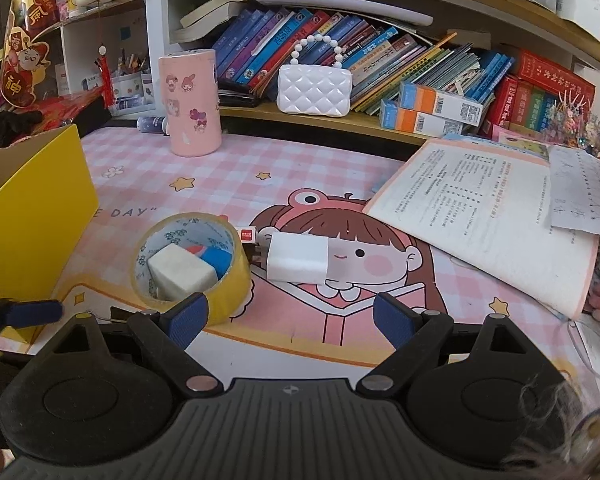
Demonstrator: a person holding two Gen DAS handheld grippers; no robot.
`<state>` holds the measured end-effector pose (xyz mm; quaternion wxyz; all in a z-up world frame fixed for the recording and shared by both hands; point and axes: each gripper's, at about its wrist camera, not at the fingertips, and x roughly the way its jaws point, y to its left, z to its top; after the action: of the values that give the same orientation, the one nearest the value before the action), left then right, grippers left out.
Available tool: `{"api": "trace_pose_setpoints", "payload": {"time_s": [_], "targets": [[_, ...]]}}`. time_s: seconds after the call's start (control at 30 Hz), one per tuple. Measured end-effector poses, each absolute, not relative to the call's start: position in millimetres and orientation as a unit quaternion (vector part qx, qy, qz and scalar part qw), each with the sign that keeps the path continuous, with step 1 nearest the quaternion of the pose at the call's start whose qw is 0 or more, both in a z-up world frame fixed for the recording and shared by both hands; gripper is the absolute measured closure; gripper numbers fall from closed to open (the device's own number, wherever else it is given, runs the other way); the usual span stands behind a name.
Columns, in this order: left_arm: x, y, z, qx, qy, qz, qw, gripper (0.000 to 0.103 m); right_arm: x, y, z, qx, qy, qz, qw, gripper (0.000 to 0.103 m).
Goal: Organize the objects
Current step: 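Grasp the black binder clip with the left gripper while the right gripper grasps the yellow tape roll, then lift and carry the binder clip and tape roll over the yellow box with both grippers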
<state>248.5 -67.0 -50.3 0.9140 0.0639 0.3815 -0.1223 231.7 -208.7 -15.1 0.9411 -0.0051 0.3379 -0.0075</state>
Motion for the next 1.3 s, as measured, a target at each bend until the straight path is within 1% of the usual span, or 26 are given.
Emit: {"api": "trace_pose_setpoints", "payload": {"time_s": [0.03,0.17,0.2,0.27,0.3,0.37,0.53,0.73,0.93,1.03,1.07,1.1,1.2,1.3], "targets": [[250.9,-69.4,-52.3,0.070,0.384,-0.125,0.912,0.029,232.9,-209.4,-15.5,-0.005,0.339,-0.007,0.941,0.013],[258.7,-73.0,-60.7,0.073,0.390,-0.131,0.908,0.036,234.6,-211.0,-15.5,-0.006,0.343,-0.007,0.939,0.013],[259.7,-72.8,-62.6,0.071,0.389,-0.133,0.909,0.040,234.7,-211.1,-15.5,-0.006,0.343,-0.006,0.939,0.013],[258.8,-72.5,-62.4,0.068,0.384,-0.138,0.910,0.056,235.1,-211.2,-15.5,-0.005,0.345,-0.006,0.939,0.013],[257.9,-73.0,-60.8,0.071,0.383,-0.143,0.910,0.069,235.4,-211.7,-15.5,-0.005,0.345,-0.004,0.939,0.013],[256.3,-70.3,-56.6,0.059,0.393,-0.151,0.905,0.078,236.2,-211.9,-15.3,-0.006,0.345,0.003,0.939,0.013],[237.1,-57.1,-43.4,0.039,0.383,-0.133,0.913,0.077,241.2,-205.4,-14.1,-0.013,0.341,0.032,0.939,0.013],[214.0,-35.9,-32.6,0.013,0.384,-0.101,0.918,0.077,256.0,-183.3,-21.2,-0.044,0.338,0.093,0.935,0.004],[195.5,-23.1,-29.0,-0.002,0.383,-0.077,0.920,0.077,279.4,-157.5,-37.3,-0.085,0.346,0.116,0.927,0.003],[189.5,-20.6,-24.9,-0.008,0.377,-0.072,0.923,0.077,290.3,-146.7,-46.1,-0.113,0.349,0.116,0.923,0.004],[187.5,-19.0,-23.2,-0.012,0.374,-0.070,0.924,0.077,293.2,-143.1,-49.2,-0.126,0.351,0.114,0.921,0.007],[186.2,-17.6,-21.8,-0.016,0.373,-0.069,0.925,0.077,295.7,-140.2,-52.0,-0.137,0.355,0.117,0.917,0.013],[182.3,-13.0,-17.7,-0.025,0.367,-0.066,0.927,0.077,295.1,-137.0,-51.0,-0.152,0.351,0.121,0.916,0.013],[178.7,-8.1,-14.0,-0.033,0.362,-0.065,0.929,0.077,280.3,-139.7,-37.8,-0.147,0.314,0.125,0.930,0.013]]}}
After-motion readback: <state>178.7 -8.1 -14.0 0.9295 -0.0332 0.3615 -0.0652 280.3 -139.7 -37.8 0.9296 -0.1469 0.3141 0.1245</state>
